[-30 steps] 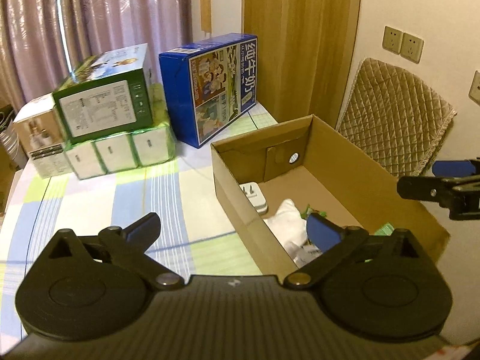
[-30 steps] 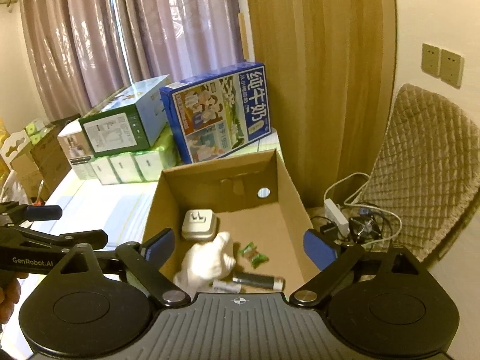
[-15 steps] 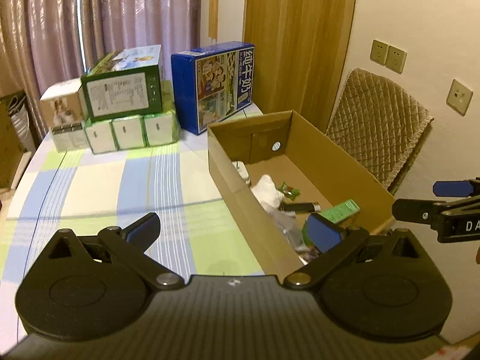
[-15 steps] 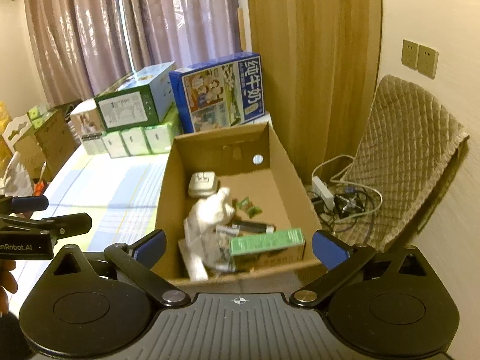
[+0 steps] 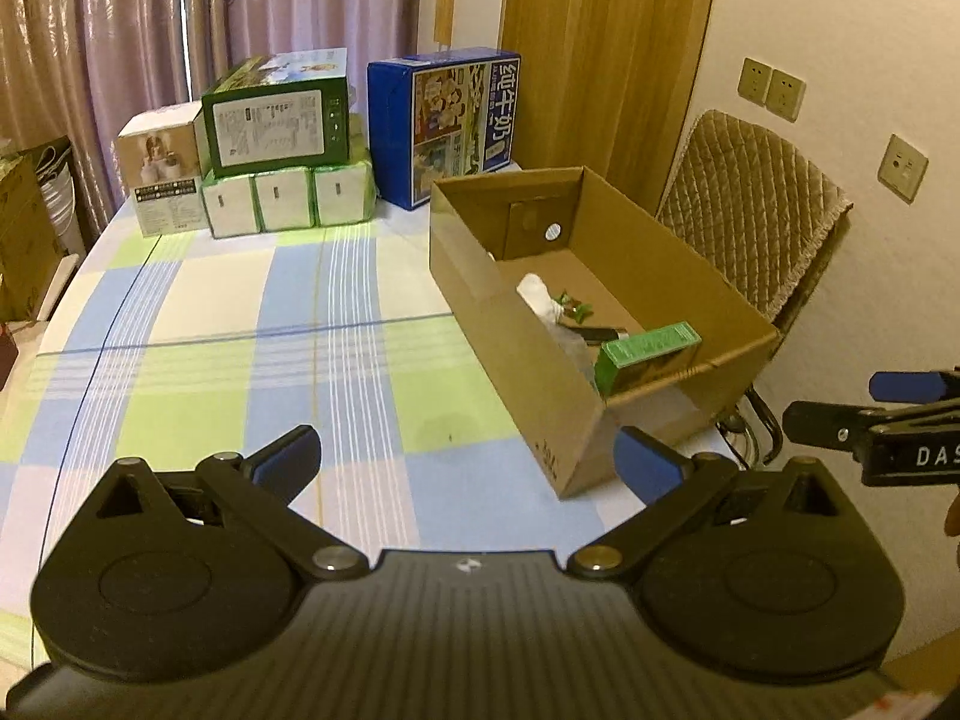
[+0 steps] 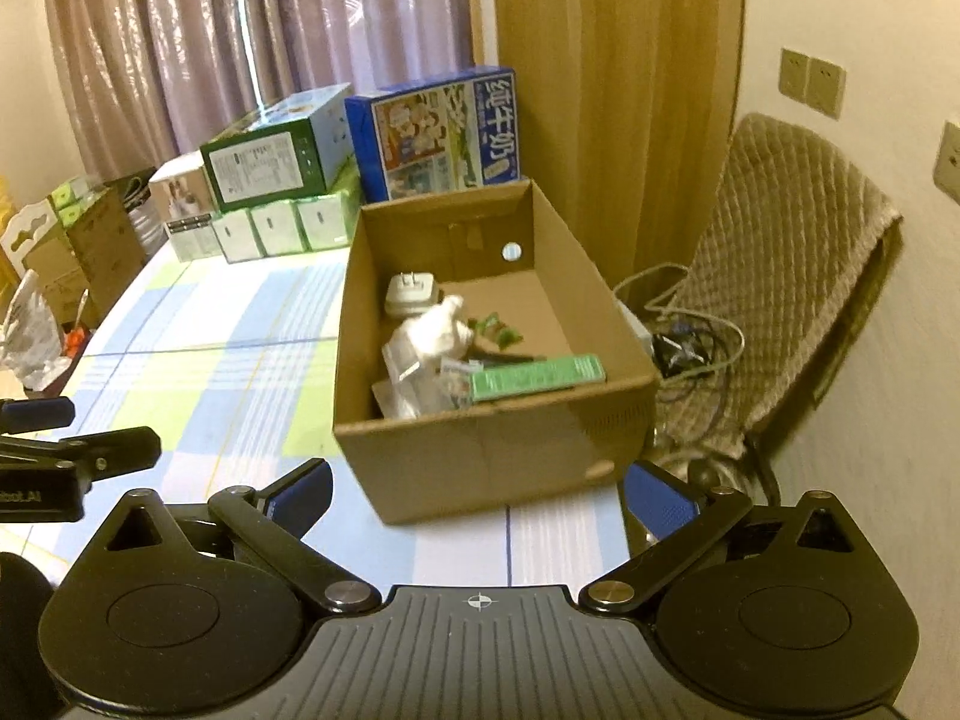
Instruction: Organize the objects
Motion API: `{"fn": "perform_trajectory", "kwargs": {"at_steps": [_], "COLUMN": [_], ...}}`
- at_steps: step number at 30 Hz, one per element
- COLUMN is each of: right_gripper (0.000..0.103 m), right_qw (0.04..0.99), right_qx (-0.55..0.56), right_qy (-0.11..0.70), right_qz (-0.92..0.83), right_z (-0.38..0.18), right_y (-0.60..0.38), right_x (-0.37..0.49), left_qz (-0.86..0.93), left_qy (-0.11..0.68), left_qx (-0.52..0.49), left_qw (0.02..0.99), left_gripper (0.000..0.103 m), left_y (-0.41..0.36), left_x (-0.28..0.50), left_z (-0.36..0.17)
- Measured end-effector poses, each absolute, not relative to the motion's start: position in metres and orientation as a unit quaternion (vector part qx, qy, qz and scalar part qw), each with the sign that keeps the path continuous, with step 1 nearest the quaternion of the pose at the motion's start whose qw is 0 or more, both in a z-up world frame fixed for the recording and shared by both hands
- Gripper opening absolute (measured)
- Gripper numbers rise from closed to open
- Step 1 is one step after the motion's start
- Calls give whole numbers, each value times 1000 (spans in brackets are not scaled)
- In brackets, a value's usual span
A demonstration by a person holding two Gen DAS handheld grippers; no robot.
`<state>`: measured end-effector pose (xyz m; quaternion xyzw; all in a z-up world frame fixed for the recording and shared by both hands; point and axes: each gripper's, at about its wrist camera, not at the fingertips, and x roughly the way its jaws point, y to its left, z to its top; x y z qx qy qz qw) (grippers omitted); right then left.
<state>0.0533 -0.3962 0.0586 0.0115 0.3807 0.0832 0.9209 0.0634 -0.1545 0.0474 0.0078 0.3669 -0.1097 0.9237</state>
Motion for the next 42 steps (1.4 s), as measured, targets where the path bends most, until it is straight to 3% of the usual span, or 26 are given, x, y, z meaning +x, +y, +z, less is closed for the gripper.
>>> {"fn": "perform_trajectory", "kwargs": {"at_steps": [14, 42], "right_gripper": [101, 101], "right_qw": [914, 911], "right_qx": [39, 25], "right_qy": [391, 401], "right_qz": [97, 98], "right_z": [56, 56], "right_y": [-384, -374], "right_x": [10, 4], "left_qz": [-95, -83], "left_qy": [376, 387], "left_qx": [-9, -7], "left_qw": [922, 918], "left_gripper": [102, 102], "left_y": [-134, -134], "left_x": [24, 13], "left_z": [51, 40]}}
